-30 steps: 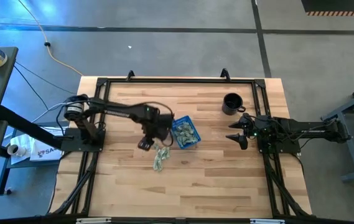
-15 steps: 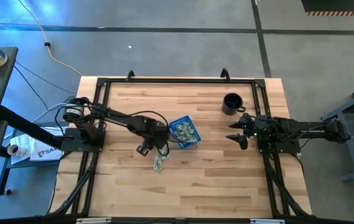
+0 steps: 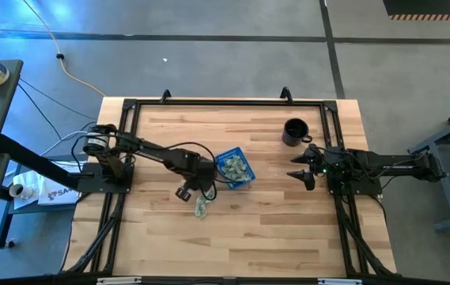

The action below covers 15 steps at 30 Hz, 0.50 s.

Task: Pick and place Stevia / Truvia into bins
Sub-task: Put the stevia packet into the basket

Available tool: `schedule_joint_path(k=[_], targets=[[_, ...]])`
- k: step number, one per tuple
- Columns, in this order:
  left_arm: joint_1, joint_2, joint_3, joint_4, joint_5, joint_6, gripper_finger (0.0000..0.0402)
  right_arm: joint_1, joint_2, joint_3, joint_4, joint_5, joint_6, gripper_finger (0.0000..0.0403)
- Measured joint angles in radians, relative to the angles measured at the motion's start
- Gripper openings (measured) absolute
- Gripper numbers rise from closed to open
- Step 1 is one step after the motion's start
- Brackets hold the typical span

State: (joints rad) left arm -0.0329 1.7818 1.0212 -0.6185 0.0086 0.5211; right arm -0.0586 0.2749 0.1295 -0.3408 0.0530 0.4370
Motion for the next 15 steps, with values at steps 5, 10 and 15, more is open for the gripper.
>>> schedule_joint_path(k=[5,10,15], targets=[[0.001,-0.025,0.097,-0.154,-0.150,-0.002,0.0022,0.000,0.000,0.000,0.000,0.000,0.000,0.0307],[0.018,-0.061,0.253,-0.176,-0.233,0.005,0.0054,0.000,0.000,0.000,0.001,0.000,0.000,0.0307],[0.082,-0.047,0.325,0.059,-0.118,0.051,0.0059,0.000,0.000,0.000,0.001,0.000,0.000,0.0307]])
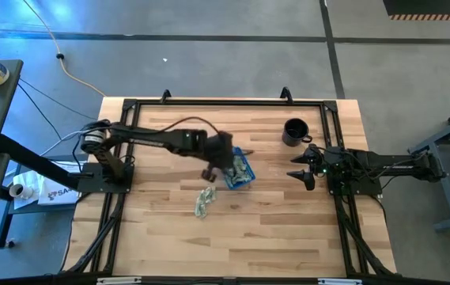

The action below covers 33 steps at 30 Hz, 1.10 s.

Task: Pick and place Stevia / Truvia into bins
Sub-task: Put the stevia packet into the basket

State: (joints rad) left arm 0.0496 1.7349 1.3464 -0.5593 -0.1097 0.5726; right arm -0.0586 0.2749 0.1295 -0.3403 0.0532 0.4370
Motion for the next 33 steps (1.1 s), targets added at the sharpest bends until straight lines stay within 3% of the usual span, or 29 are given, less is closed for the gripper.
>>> schedule_joint_path(k=[4,7,14,18,23,33], targets=[[0.043,0.056,-0.002,0.193,0.072,-0.013,0.0036,0.000,0.000,0.000,0.000,0.000,0.000,0.0307],[0.063,0.099,-0.002,0.218,0.075,-0.046,0.0032,0.000,-0.001,0.000,-0.002,-0.001,0.000,0.0307],[0.067,0.203,-0.002,0.131,0.019,-0.063,0.0067,0.000,0.000,-0.001,-0.010,0.000,0.000,0.0307],[0.055,0.205,0.002,0.146,-0.040,-0.060,0.0078,0.000,0.000,-0.001,-0.010,0.000,0.000,0.0307],[0.055,0.192,0.068,0.116,-0.043,-0.058,0.0087,0.000,0.000,-0.001,-0.010,0.000,0.000,0.0307],[0.054,0.189,0.189,-0.183,-0.039,-0.242,0.0141,0.000,0.000,-0.001,-0.014,0.000,0.000,0.0307]])
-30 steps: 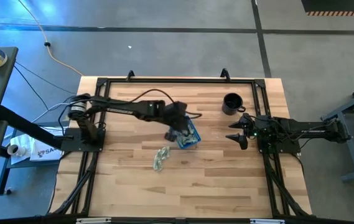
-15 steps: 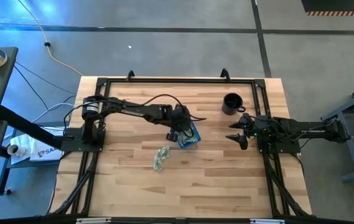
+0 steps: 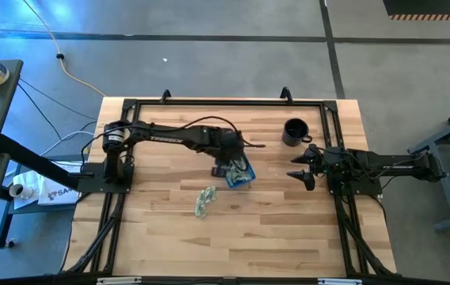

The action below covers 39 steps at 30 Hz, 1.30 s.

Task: Pick and place Stevia / Truvia into bins
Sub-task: Put the stevia packet into the basket

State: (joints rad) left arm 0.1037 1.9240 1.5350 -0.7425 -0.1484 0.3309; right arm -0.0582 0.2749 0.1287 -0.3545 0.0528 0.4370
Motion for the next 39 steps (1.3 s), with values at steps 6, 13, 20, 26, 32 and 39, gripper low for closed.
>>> schedule_joint_path(k=[6,13,20,26,32,39], targets=[[-0.027,-0.026,-0.018,-0.229,0.188,-0.155,0.0158,0.000,0.000,0.000,-0.001,0.000,0.000,0.0307],[-0.062,-0.039,-0.127,-0.299,0.256,-0.371,0.0159,0.000,-0.001,0.000,-0.003,0.000,0.000,0.0307],[-0.180,-0.235,-0.328,-0.238,0.219,-0.626,0.0159,0.000,-0.001,0.000,-0.007,0.000,0.000,0.0307],[-0.251,-0.452,-0.580,-0.054,0.270,-1.179,0.0159,0.000,0.000,0.000,-0.008,0.000,0.000,0.0307],[-0.347,-0.489,-0.711,0.214,0.277,-1.651,0.0159,0.000,0.000,0.000,-0.008,0.000,0.000,0.0307],[-0.421,-0.403,-0.712,0.307,0.206,-1.825,0.0159,0.000,0.000,0.000,-0.007,0.000,0.000,0.0307]])
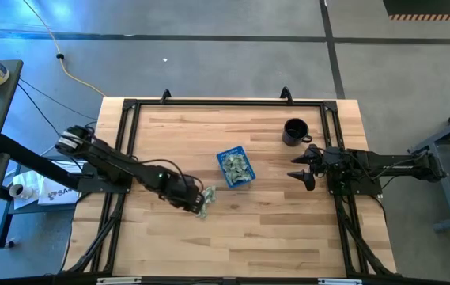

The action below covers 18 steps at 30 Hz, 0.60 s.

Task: Pick and place Stevia / Truvia into bins
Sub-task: Put the stevia packet into the basket

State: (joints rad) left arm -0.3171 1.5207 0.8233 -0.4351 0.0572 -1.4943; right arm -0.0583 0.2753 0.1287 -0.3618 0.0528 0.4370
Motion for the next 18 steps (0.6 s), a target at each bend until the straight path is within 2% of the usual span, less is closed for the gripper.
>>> schedule_joint_path(k=[8,18], targets=[[-0.006,0.096,0.030,0.047,-0.067,-0.087,0.0159,0.000,-0.001,0.000,0.000,0.000,0.000,0.0307],[-0.020,0.182,0.102,-0.032,-0.094,-0.084,0.0159,0.000,0.000,0.000,-0.001,0.000,0.000,0.0307]])
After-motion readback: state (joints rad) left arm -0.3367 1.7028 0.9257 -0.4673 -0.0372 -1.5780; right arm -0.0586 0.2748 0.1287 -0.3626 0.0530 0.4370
